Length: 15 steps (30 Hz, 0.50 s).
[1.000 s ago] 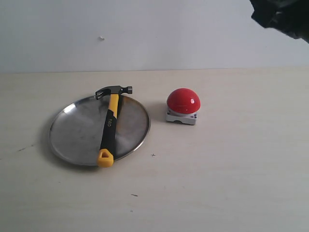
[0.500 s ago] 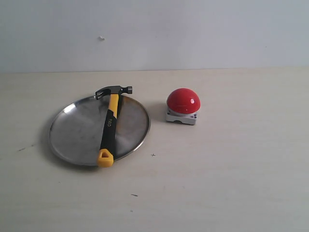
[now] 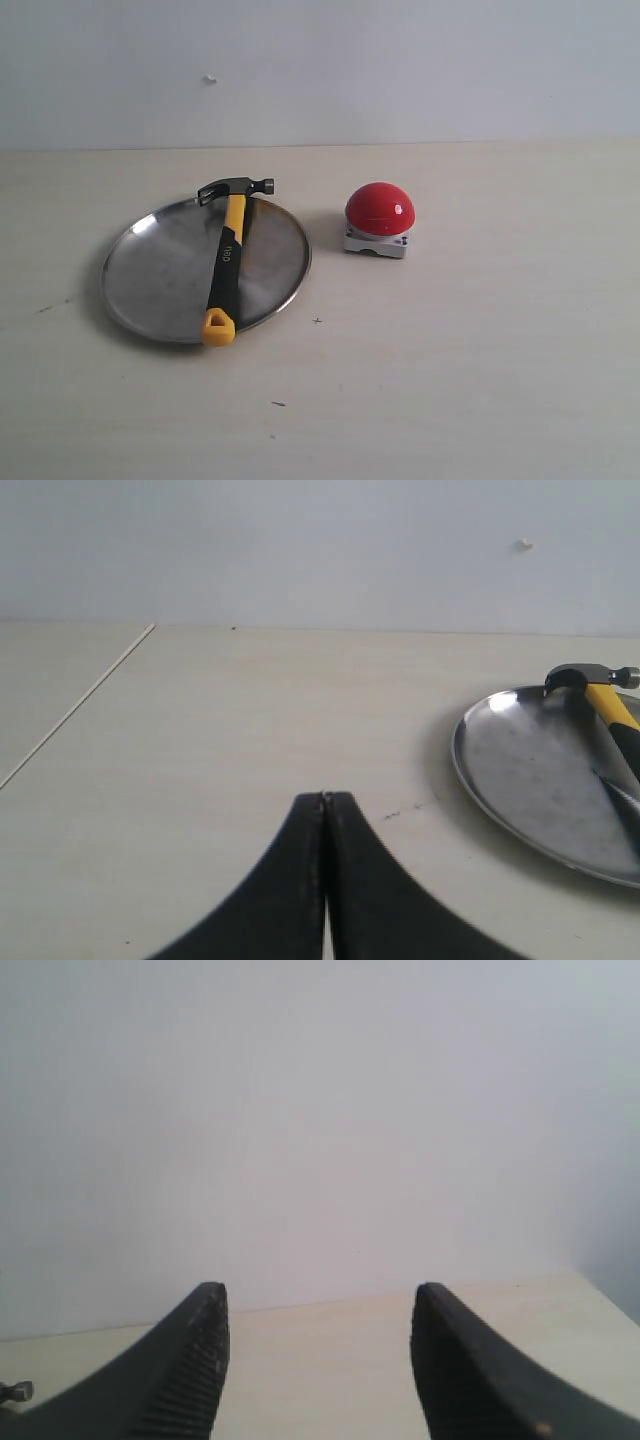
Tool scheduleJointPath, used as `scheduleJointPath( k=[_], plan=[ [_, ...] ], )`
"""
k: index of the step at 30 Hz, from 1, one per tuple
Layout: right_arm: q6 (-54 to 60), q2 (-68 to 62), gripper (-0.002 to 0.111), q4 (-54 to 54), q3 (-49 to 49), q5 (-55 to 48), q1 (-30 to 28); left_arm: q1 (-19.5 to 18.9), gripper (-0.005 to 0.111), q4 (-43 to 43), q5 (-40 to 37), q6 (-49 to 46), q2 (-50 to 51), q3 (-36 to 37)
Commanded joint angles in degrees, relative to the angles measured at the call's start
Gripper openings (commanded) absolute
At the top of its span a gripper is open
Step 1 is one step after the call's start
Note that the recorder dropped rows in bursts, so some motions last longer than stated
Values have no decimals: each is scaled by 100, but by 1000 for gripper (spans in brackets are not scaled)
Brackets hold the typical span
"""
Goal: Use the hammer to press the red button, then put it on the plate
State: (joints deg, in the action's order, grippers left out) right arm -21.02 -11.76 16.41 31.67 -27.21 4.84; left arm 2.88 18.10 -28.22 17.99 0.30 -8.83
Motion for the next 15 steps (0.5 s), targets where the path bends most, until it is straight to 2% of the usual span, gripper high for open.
scheduleJointPath(
  k=[1, 6, 15],
  plan=[
    [-8, 350, 54, 10, -607, 505, -324, -4, 0, -40, 7, -8, -30, 17],
    [42, 714, 54, 24, -1381, 1102, -400, -4, 0, -40, 7, -8, -30, 17],
    [37, 1176, 54, 450, -2319, 1141, -400, -4, 0, -40, 7, -8, -30, 17]
  ],
)
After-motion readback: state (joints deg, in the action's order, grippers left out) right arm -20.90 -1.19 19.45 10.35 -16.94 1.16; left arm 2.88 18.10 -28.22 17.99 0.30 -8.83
